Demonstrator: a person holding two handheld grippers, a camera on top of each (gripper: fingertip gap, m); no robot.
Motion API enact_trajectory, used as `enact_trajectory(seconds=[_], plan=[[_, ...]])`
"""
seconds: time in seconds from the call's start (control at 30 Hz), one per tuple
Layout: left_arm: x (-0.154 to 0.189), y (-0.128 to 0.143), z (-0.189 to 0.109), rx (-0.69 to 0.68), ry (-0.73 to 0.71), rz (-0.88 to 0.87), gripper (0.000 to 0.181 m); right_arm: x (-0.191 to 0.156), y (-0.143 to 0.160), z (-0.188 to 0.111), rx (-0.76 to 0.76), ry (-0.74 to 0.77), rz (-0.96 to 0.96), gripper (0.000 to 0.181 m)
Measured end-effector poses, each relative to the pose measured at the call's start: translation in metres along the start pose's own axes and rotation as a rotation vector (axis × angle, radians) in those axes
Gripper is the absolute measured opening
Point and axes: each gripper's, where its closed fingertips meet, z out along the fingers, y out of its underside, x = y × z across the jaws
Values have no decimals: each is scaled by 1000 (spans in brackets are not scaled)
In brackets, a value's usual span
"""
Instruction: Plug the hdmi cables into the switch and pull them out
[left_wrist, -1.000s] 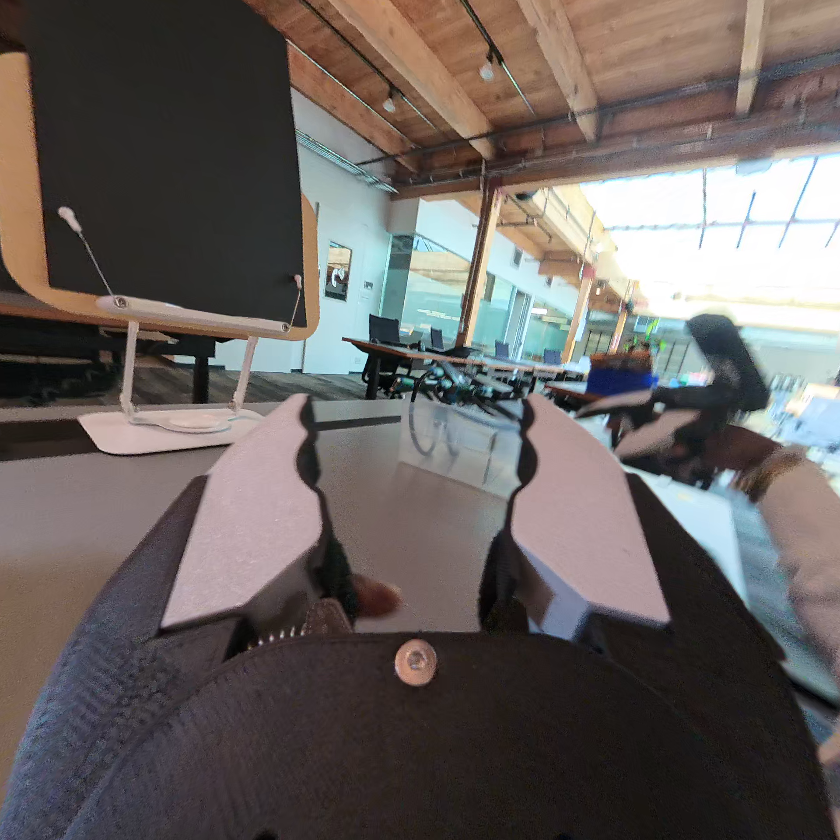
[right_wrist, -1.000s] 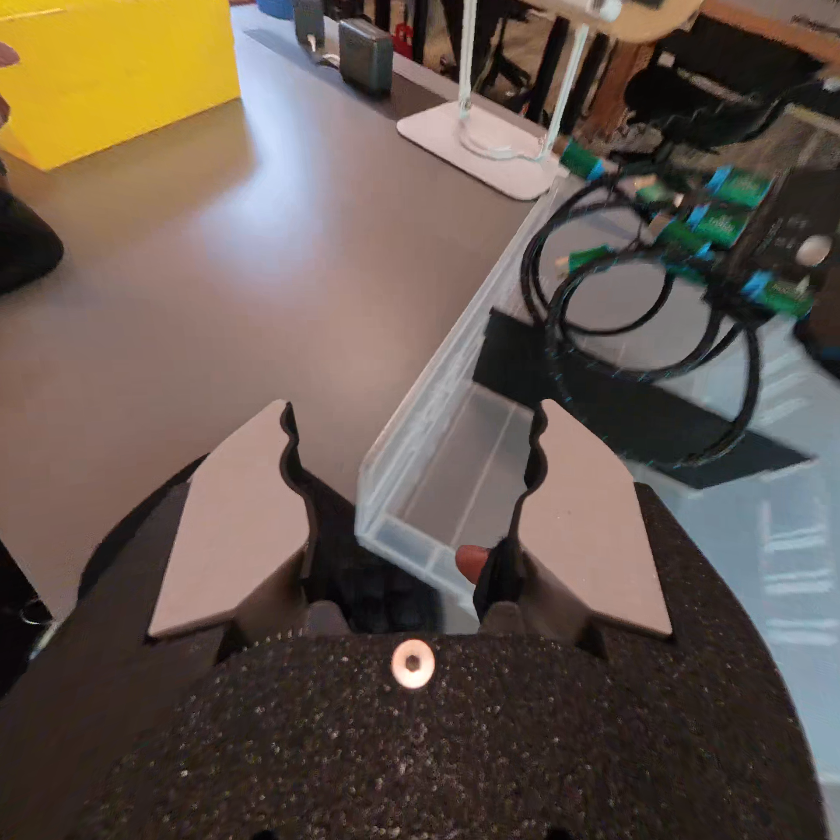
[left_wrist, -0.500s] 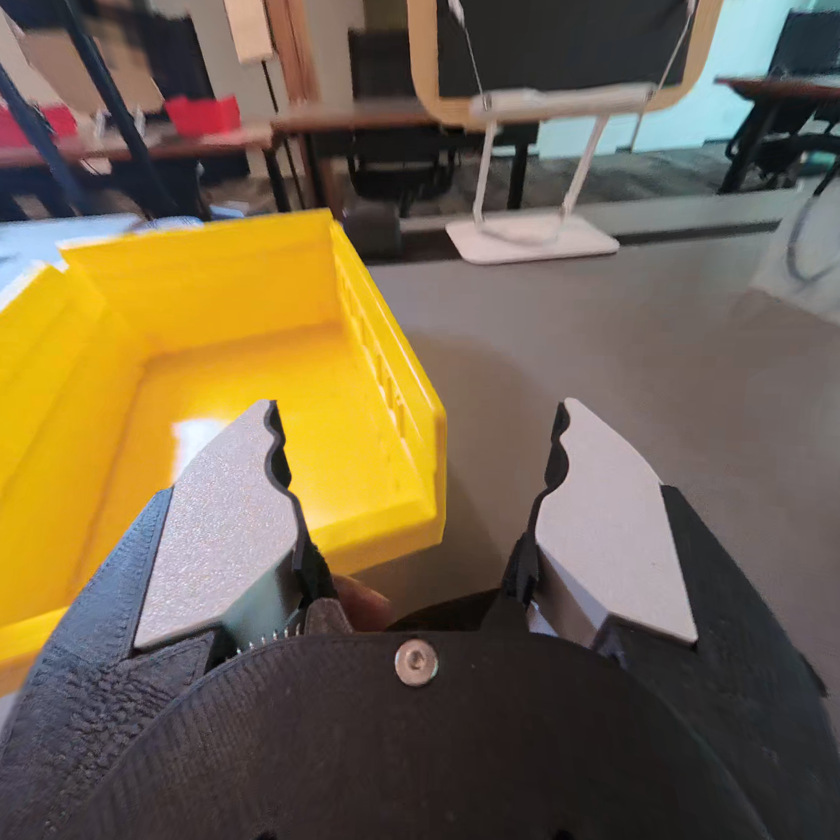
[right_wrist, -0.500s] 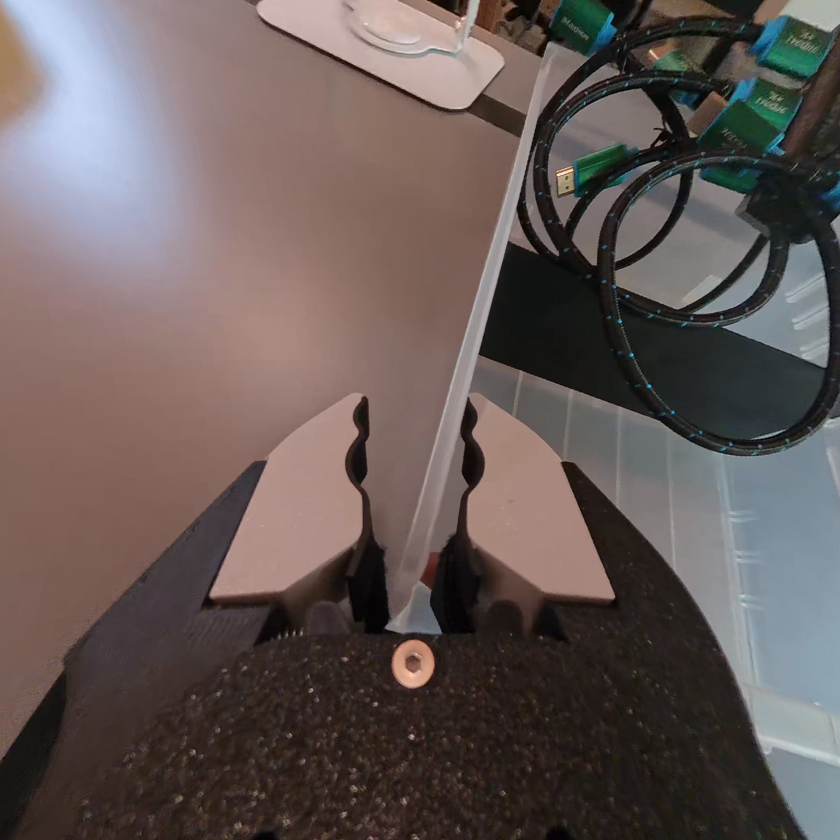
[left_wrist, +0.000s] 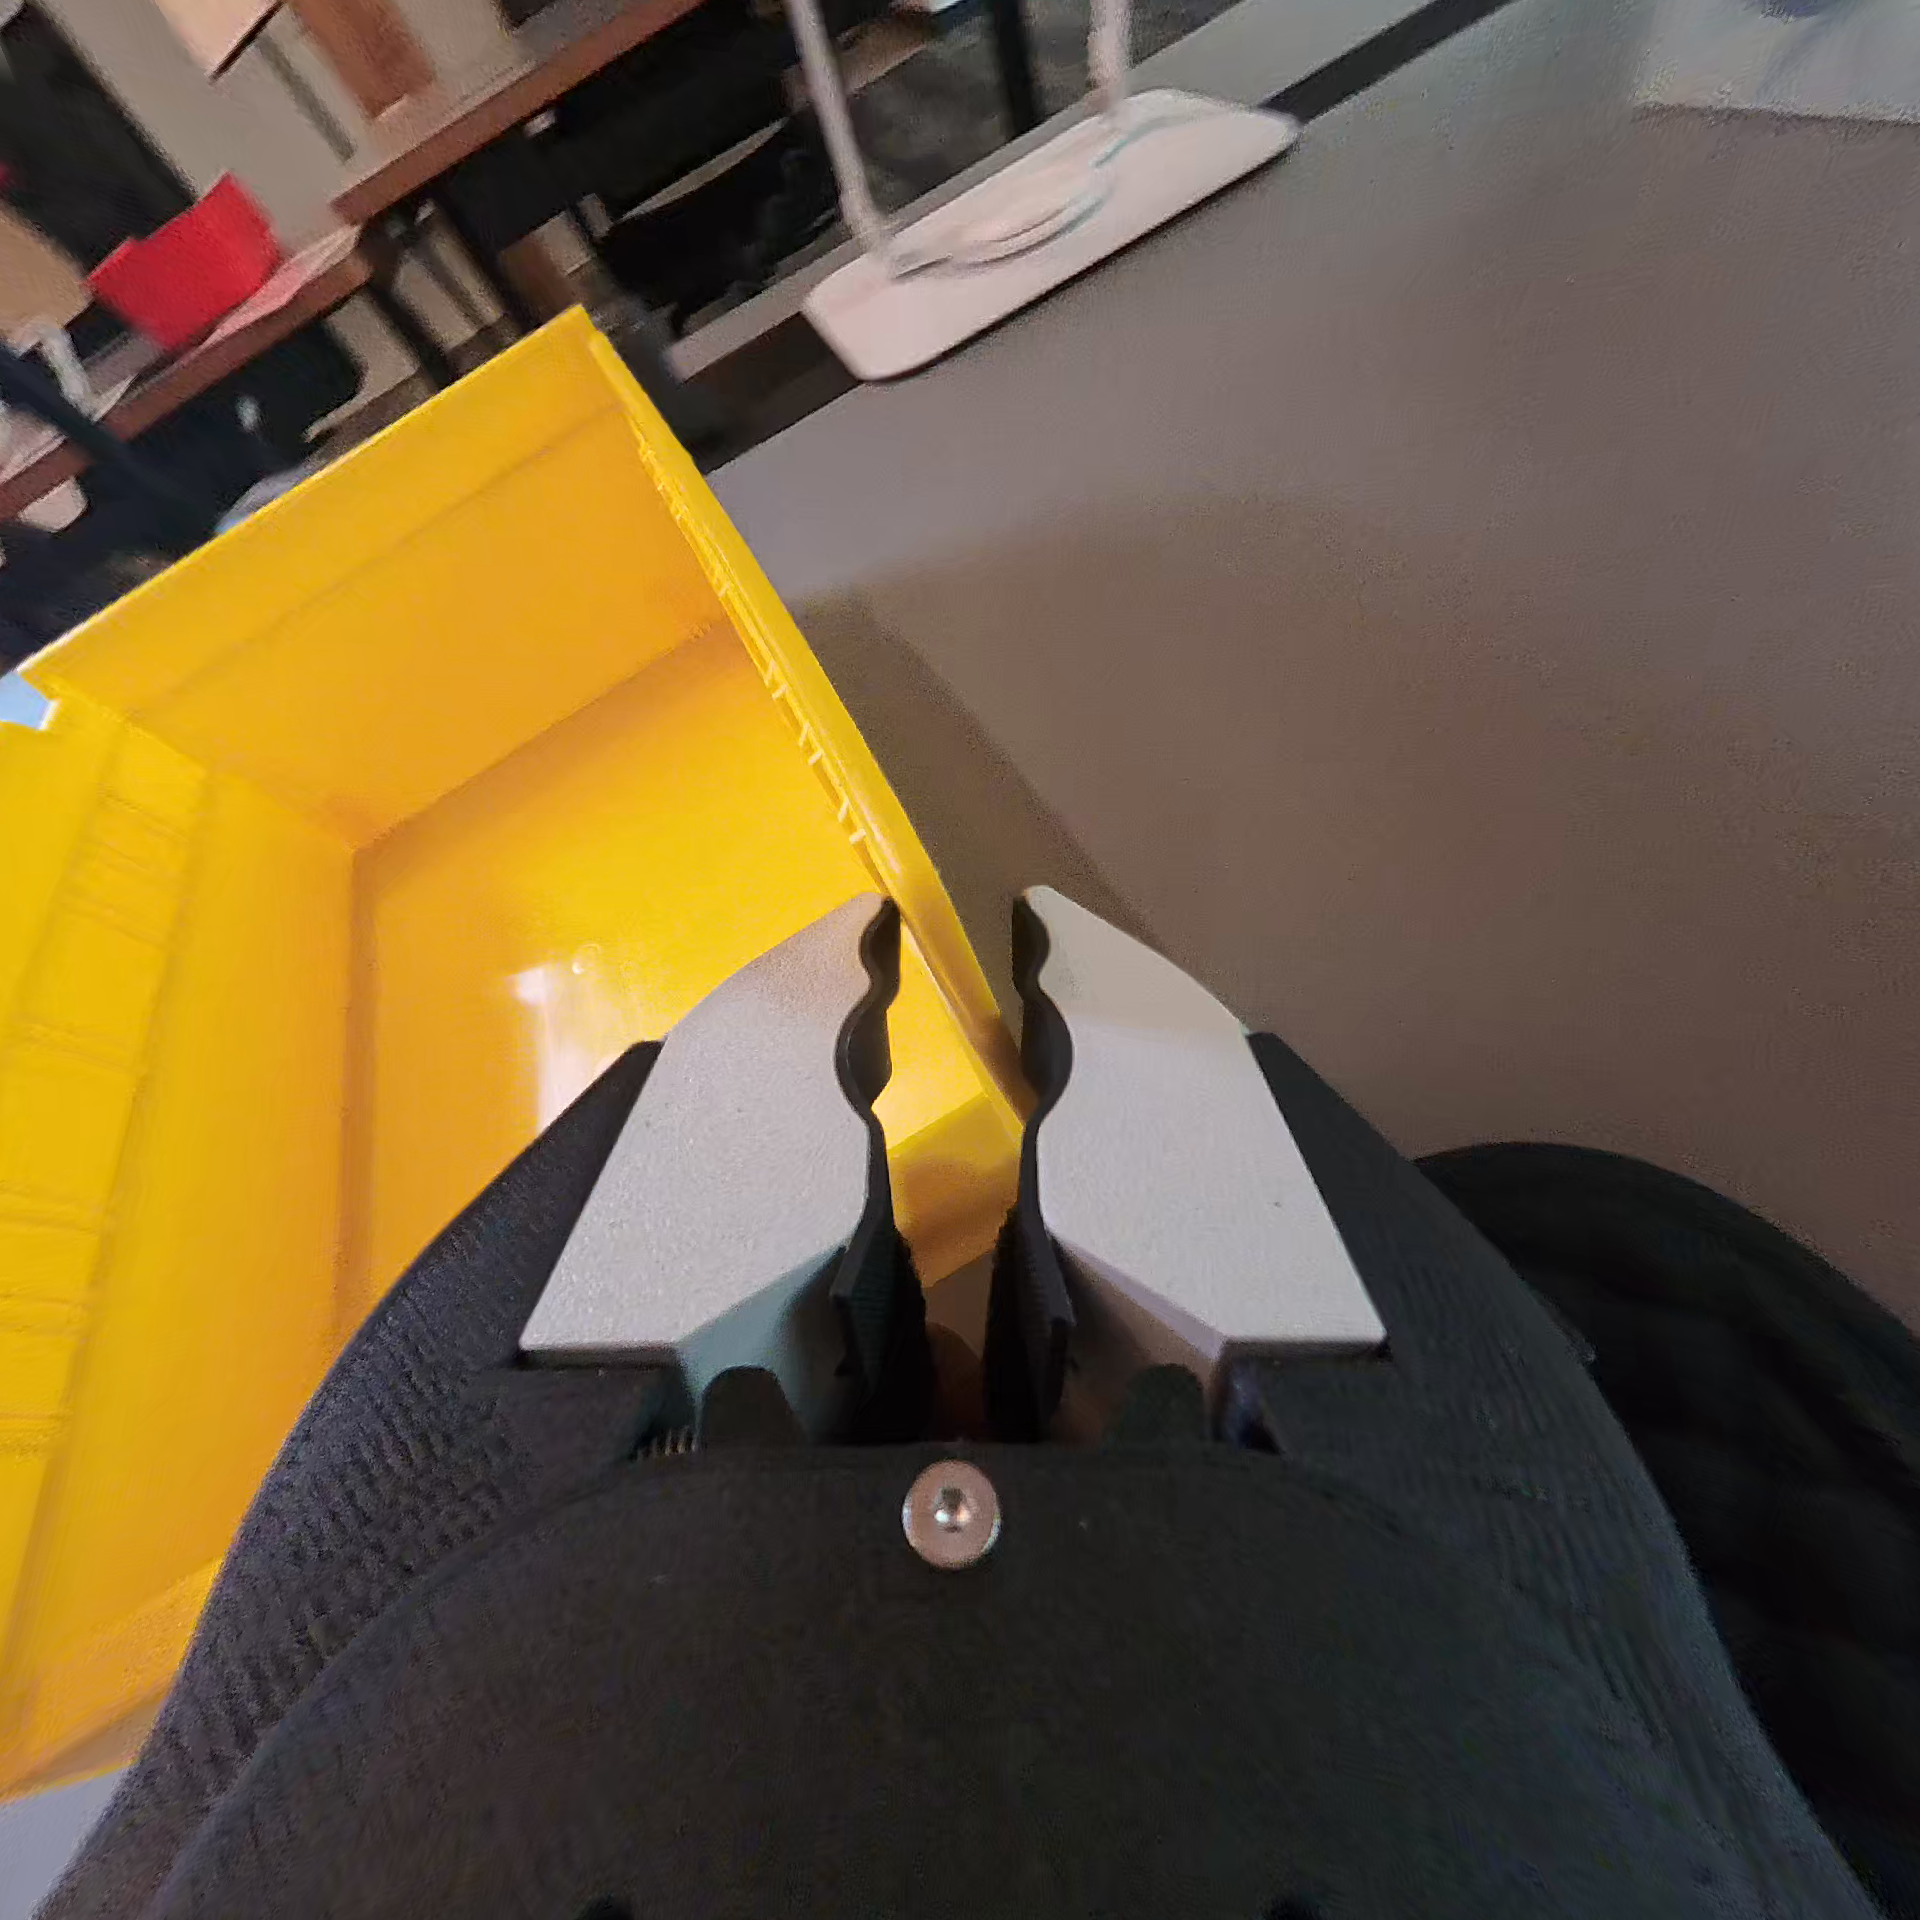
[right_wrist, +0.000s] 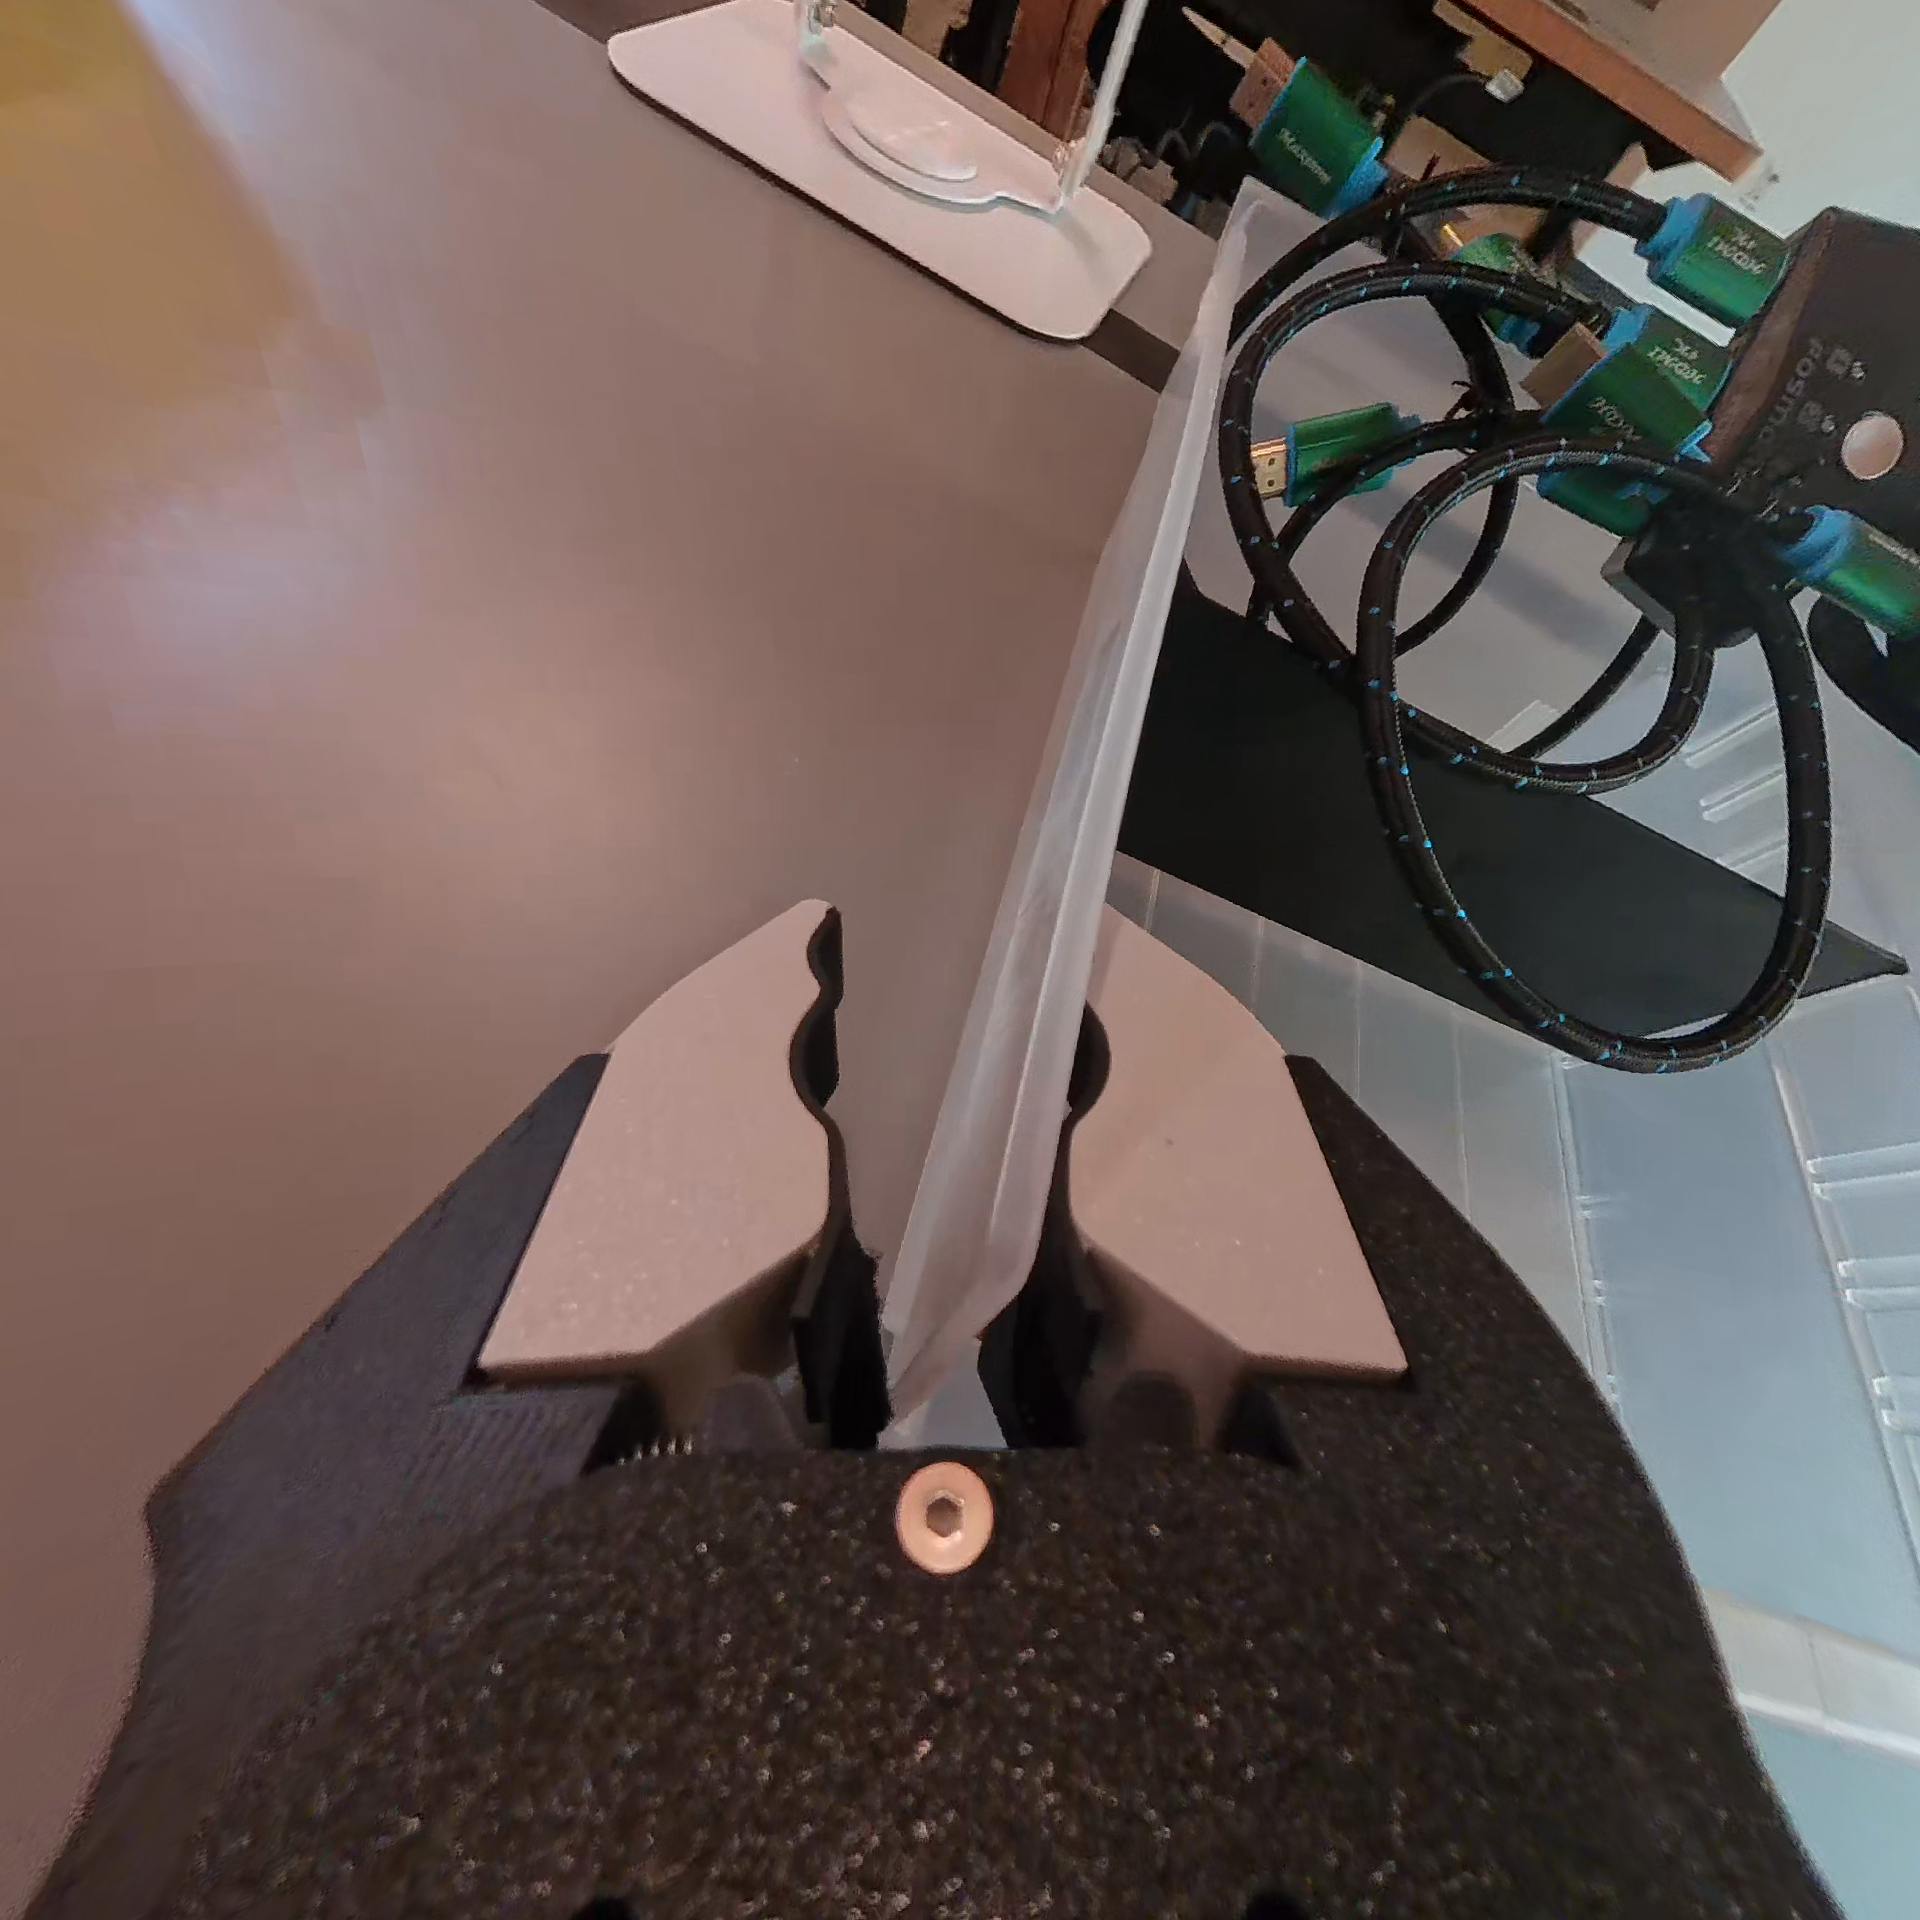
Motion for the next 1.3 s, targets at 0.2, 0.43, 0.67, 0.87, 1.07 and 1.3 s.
enact_trajectory(seconds=[0.2, 0.43, 0.67, 0.87, 1.07, 1.3], plan=[[34, -17, 7, 64, 135, 93, 13, -27, -10, 0, 50, -137, -78, 41], [75, -28, 17, 115, 246, 300, 16, -64, -23, -1, 114, -260, -194, 42], [67, -22, 28, 65, 22, 484, 49, -76, -27, -3, 173, -341, -264, 59], [51, -85, -27, 608, 35, 149, 56, -67, -71, -35, 576, -335, -201, 73], [7, -113, -88, 1044, 136, -348, 80, -5, -97, -63, 850, -132, 103, 104], [15, -128, -125, 1246, 148, -443, 104, 69, -92, -97, 984, 198, 316, 142]])
